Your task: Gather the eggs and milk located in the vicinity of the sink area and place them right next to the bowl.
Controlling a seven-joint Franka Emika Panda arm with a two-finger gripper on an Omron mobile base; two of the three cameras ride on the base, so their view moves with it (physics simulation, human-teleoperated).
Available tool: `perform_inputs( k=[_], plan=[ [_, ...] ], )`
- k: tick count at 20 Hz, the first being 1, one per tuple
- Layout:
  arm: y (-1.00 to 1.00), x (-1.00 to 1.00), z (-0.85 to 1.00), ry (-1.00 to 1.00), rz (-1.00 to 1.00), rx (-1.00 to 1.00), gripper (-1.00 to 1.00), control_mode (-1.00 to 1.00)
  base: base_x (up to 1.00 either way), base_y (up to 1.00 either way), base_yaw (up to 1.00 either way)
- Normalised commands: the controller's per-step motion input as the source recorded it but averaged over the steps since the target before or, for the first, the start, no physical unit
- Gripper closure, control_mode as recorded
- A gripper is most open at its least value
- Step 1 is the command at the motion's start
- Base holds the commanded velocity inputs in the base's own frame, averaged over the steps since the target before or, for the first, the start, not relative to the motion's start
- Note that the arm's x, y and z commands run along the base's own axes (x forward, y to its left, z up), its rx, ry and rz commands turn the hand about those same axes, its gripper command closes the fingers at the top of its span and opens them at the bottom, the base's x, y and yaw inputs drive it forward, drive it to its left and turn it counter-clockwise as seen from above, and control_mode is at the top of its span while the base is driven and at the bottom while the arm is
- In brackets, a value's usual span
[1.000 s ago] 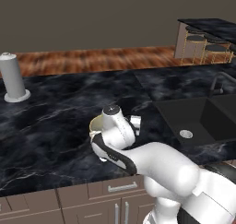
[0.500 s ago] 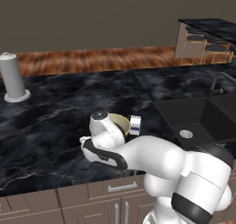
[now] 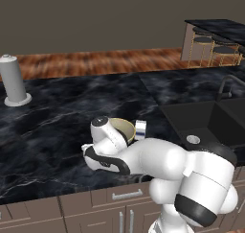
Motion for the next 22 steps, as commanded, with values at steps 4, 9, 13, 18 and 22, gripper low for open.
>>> perform_inputs(
  k=[4,9,13,18,22],
  plan=[
    [-0.07,0.00,-0.08,0.02,0.00,-0.03,-1.00,-1.00,0.00,0.00,0.00],
    [-0.09,0.00,-0.15,0.03,0.00,-0.05,-1.00,-1.00,0.00,0.00,0.00],
    [-0.01,0.00,-0.04,0.01,0.00,-0.01,-1.00,-1.00,0.00,0.00,0.00],
    [0.00,0.01,-0.01,0.00,0.00,0.00,-1.00,-1.00,0.00,0.00,0.00],
    [0.00,0.02,-0.17,0.00,0.00,0.00,-1.00,-1.00,0.00,0.00,0.00]
  ],
)
